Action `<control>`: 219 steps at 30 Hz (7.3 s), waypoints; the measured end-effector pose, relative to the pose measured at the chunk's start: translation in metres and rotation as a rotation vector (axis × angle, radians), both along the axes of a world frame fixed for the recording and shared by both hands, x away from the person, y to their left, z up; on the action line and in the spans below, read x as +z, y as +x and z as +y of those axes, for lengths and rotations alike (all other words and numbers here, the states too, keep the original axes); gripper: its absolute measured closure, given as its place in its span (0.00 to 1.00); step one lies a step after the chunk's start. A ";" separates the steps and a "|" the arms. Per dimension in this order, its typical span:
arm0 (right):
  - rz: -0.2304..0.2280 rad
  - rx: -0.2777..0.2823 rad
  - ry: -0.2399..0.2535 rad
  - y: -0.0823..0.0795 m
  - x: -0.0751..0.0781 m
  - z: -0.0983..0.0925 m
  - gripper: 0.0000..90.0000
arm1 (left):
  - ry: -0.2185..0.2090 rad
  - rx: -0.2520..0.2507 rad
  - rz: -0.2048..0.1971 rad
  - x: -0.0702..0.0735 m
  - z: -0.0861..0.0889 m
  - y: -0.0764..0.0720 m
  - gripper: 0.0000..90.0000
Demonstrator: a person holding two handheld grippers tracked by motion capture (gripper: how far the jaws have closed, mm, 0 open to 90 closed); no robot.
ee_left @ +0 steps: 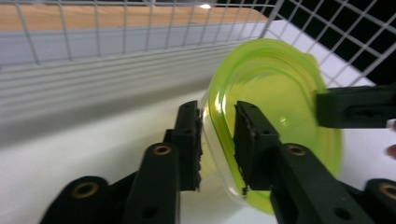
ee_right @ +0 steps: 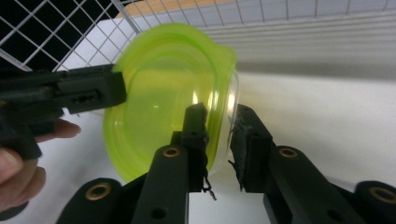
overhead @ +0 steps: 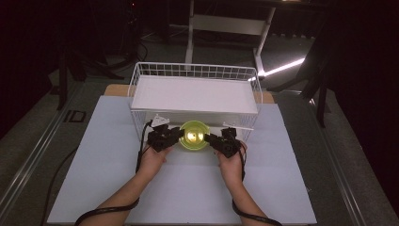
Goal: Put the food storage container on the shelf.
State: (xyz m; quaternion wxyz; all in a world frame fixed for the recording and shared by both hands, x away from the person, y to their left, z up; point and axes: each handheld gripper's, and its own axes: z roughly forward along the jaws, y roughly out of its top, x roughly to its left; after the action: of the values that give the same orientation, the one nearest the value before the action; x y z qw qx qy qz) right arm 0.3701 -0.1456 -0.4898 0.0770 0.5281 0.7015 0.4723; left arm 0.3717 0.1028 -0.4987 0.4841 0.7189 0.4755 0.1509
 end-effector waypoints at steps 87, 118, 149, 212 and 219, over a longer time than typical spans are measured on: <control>-0.050 0.067 -0.134 -0.019 -0.019 0.032 1.00 | -0.074 -0.177 -0.053 -0.025 0.059 -0.123 0.03; -0.047 0.024 -0.160 0.017 -0.028 0.061 1.00 | -0.112 -0.163 -0.089 -0.017 0.062 -0.130 0.02; -0.155 0.141 -0.161 -0.039 -0.015 0.047 0.48 | -0.129 -0.188 -0.101 -0.012 0.057 -0.131 0.02; -0.264 0.248 -0.145 -0.141 -0.002 -0.086 0.17 | -0.078 -0.186 -0.127 -0.009 0.128 -0.186 0.03; -0.262 0.222 -0.117 -0.137 -0.005 -0.094 0.17 | -0.045 -0.156 -0.135 -0.013 0.130 -0.186 0.03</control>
State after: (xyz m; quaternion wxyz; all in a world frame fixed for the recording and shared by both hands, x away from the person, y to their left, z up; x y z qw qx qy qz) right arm 0.2333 -0.2395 -0.4948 0.1455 0.3759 0.7659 0.5010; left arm 0.1853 0.2330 -0.5118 0.5414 0.7307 0.3877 0.1501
